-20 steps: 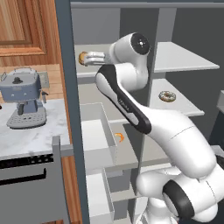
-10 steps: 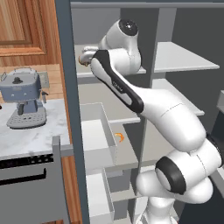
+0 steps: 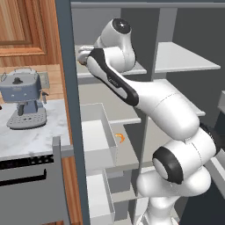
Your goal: Pick up the frozen chicken drumstick from the freezer, place it on any shelf in the fridge, and close the fridge and freezer doors when done.
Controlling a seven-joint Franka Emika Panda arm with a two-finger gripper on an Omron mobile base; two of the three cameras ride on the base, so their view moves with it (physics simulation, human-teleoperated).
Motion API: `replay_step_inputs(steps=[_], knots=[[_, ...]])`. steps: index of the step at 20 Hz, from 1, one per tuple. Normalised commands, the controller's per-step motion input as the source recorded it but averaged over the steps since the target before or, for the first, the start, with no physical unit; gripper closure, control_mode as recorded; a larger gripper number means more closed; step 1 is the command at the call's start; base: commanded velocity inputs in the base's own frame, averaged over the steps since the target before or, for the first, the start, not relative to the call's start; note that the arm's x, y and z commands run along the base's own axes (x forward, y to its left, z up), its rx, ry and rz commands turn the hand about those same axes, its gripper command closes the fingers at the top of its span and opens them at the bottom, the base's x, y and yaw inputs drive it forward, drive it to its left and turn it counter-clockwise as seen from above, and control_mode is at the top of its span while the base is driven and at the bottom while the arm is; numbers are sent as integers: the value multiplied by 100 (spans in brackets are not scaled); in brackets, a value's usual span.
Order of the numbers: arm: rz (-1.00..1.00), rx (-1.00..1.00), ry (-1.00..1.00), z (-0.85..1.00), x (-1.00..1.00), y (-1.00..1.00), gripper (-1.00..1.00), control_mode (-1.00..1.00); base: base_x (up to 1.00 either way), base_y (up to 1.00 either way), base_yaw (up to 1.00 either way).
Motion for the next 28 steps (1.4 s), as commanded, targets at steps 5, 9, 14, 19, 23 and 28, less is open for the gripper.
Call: replay_step_inputs(steps=[5, 9, 14, 19, 23, 28], knots=[[0, 0, 0, -14, 46, 36, -100, -100, 0, 0, 0], [0, -2, 0, -21, 50, 19, -100, -100, 0, 0, 0], [0, -3, 0, -12, 50, 2, -100, -100, 0, 0, 0], [0, -1, 2, -5, 32, 1, -100, -100, 0, 0, 0], [0, 0, 5, -4, 30, 12, -100, -100, 0, 0, 0], [0, 0, 3, -1, 26, 10, -100, -100, 0, 0, 0]])
